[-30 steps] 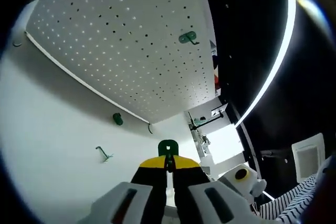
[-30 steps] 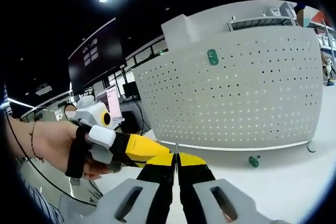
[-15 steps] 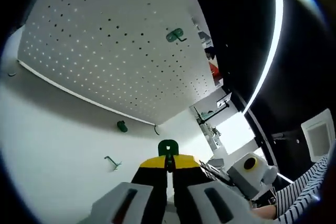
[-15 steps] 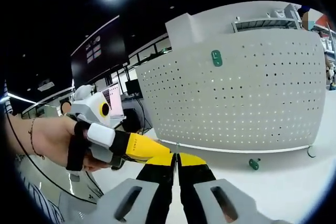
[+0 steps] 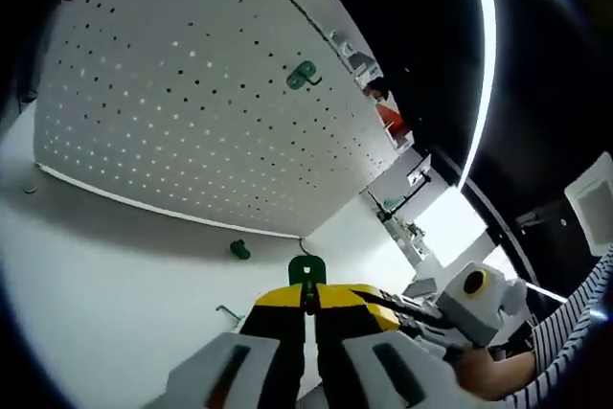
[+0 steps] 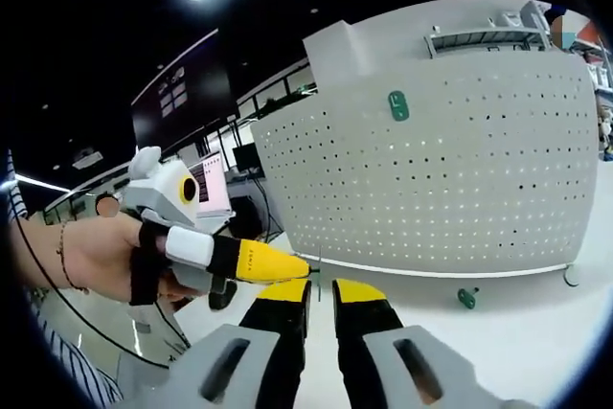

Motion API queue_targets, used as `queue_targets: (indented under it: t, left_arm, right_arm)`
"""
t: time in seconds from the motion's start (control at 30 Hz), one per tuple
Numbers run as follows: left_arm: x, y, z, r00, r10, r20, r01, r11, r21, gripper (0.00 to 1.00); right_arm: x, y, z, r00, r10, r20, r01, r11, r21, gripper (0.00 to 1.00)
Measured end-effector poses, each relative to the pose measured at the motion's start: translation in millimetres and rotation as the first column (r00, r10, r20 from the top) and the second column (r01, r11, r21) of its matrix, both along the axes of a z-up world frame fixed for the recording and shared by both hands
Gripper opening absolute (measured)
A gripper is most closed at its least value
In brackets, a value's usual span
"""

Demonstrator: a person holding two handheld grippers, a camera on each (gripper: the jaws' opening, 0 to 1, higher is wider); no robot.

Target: Insert the hook assembly into the mounting plate slot until the hook locks in place.

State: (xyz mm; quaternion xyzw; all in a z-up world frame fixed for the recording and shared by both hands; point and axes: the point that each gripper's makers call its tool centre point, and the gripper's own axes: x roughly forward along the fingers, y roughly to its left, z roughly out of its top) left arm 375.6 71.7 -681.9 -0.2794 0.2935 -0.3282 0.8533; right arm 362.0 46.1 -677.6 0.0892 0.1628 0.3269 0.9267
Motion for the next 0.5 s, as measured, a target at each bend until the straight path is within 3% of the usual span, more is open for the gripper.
queue_targets:
  t: [0.1, 0.17, 0.3, 0.4, 0.47, 0.5]
  left_arm:
    - [3.8, 5, 1.8, 0.999, 0.015, 0.041, -0.018, 0.998, 0.053, 0.01]
    - [7.5, 10, 3.4, 0.997, 0.026, 0.077, -0.034, 0.995, 0.094, 0.01]
    - [10.4, 13, 5.2, 0.987, 0.004, 0.16, -0.039, 0.976, 0.216, 0.01]
    - [13.4, 14, 10.0, 0.979, 0.001, 0.204, -0.055, 0.964, 0.259, 0.01]
    - [15.6, 15, 13.4, 0.968, -0.022, 0.251, -0.063, 0.945, 0.322, 0.01]
    - [15.9, 15, 15.1, 0.96, -0.043, 0.278, -0.064, 0.929, 0.365, 0.01]
  right_arm:
    - [-1, -3, -1.8, 1.0, -0.008, -0.02, 0.008, 1.0, 0.001, 0.12]
    - [1, -12, -5.5, 0.999, -0.032, -0.007, 0.032, 0.998, -0.054, 0.14]
    - [0, -18, -10.2, 0.999, -0.036, -0.026, 0.034, 0.997, -0.067, 0.16]
    - [1, -27, -11.6, 0.998, -0.064, -0.018, 0.062, 0.994, -0.094, 0.2]
    - [9, -45, -3.4, 0.987, -0.147, 0.064, 0.154, 0.98, -0.124, 0.27]
    - [8, -47, -3.3, 0.987, -0.149, 0.063, 0.156, 0.979, -0.13, 0.29]
